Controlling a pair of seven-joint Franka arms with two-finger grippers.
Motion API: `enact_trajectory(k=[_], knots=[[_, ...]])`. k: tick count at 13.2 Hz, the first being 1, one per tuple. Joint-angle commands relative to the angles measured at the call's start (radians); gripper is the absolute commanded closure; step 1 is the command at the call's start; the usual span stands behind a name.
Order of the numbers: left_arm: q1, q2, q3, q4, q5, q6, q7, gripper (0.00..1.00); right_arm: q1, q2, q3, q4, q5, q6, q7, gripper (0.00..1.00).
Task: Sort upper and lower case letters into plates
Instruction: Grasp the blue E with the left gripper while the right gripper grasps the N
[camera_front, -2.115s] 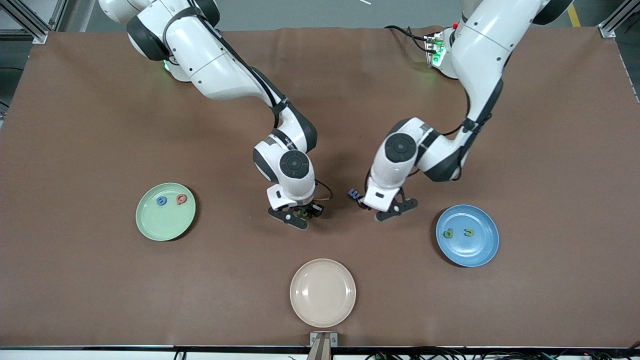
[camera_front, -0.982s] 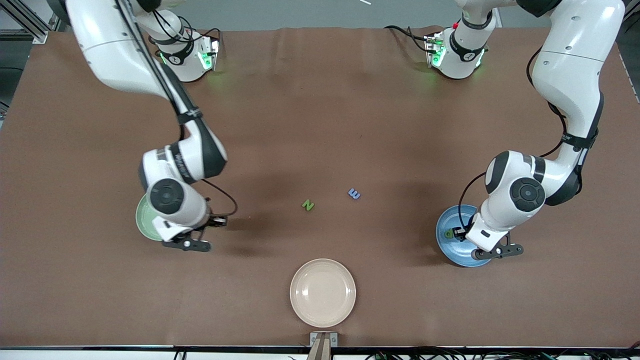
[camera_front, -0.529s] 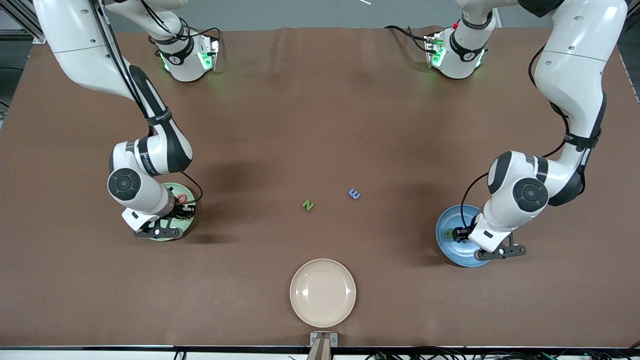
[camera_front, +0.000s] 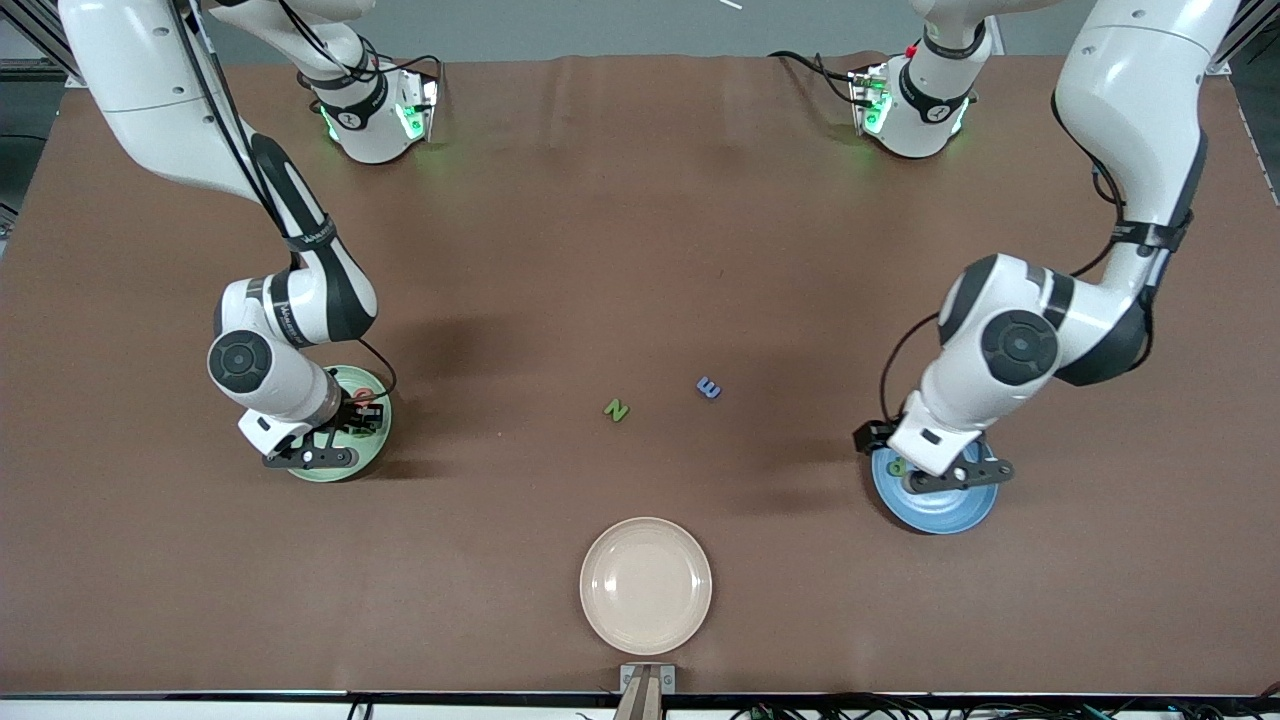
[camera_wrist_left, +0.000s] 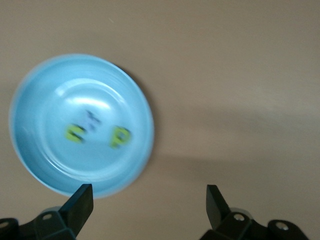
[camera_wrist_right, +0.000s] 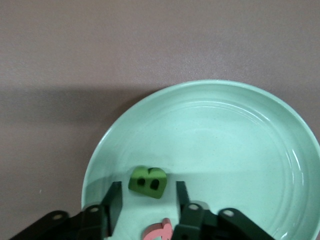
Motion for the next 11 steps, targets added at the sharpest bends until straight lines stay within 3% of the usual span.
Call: enact_trajectory(k=[1, 3, 6, 11], knots=[[-0.033, 0.004, -0.037, -0.013, 0.01, -0.008, -0.169, 0.01, 0.0, -0.043, 0.051, 0.016, 0.033, -0.072, 0.049, 0.0], [-0.091, 0.027, -0.038, -0.005, 0.02, 0.004, -0.281, 0.03, 0.04, -0.036, 0.107, 0.079, 0.062, -0.12, 0.233, 0.0], [-0.169, 0.082, -0.038, 0.034, 0.018, 0.034, -0.429, 0.11, 0.19, -0.019, 0.111, 0.169, 0.065, -0.12, 0.521, 0.0], [-0.294, 0.188, -0.016, 0.113, 0.021, 0.037, -0.657, 0.2, 0.402, 0.188, 0.105, 0.428, 0.053, -0.123, 1.051, 0.0]])
